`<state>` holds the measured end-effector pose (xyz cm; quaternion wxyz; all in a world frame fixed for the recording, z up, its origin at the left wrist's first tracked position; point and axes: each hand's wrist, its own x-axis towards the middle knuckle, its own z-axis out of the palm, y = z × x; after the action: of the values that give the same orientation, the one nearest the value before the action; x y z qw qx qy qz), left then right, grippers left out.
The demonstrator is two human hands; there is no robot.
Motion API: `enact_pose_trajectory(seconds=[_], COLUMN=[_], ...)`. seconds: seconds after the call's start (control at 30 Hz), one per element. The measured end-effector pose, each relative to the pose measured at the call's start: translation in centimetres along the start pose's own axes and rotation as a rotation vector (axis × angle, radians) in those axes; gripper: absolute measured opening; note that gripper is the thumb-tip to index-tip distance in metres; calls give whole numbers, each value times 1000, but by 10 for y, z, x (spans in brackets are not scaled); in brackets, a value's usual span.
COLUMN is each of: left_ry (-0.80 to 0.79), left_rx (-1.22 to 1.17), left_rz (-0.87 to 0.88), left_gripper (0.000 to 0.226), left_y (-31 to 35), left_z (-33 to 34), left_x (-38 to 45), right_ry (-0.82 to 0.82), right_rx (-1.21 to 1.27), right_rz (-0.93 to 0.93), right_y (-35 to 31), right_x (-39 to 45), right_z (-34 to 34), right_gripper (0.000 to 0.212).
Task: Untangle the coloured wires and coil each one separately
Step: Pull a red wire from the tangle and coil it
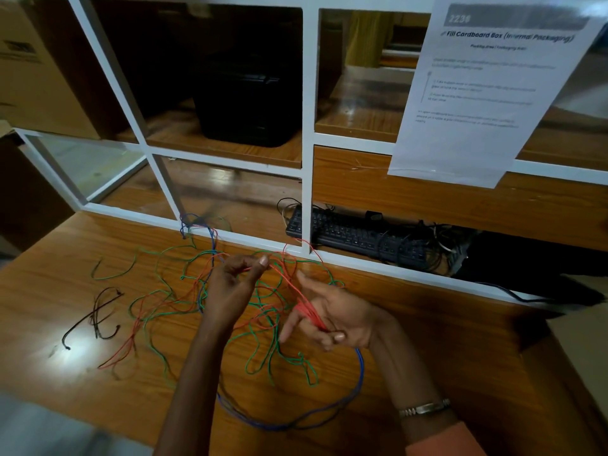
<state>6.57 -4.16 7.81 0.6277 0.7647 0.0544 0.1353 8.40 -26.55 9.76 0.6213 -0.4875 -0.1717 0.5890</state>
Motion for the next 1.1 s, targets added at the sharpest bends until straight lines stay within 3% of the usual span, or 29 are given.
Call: enact_pose_trajectory(seconds=[0.13,0.23,0.33,0.43,0.53,0.7,0.8,0.87,0.97,1.1], left_ry=[5,-63,-151,-295,-386,-465,-406,-319,-221,-127], left_rx=[68,131,92,108,188,190,86,48,57,140], left_rz=[33,-18,-65,-14,21,32,72,93,120,67], left_gripper=[21,25,37,41,44,34,34,31,34,31], left_y=[-12,-13,-14,-14,-16,-7,7,14,15,2], left_z=[4,18,27,32,43,54,52,52,57,52], left_x=[-5,-18,-31,-36,-37,-39,-35,-31,-25,-15], right_ry=[-139,-134,69,194,444,778,997,932,708,456], right_rx=[219,485,657,826,905,625,227,1,-173,-204], right_rz=[-234,-464,-702,-851,-932,-865,-613,-383,-103,-26], right_y=[-4,-7,-13,-16,-12,-3,4,10,16,11], right_x=[-2,-8,-21,-32,-37,-30,-26,-25,-17,-8], right_z=[-1,-2,-12,-25,-33,-36,-38,-36,-21,-7], right_gripper=[77,61,52,52,50,21,38,51,69,108])
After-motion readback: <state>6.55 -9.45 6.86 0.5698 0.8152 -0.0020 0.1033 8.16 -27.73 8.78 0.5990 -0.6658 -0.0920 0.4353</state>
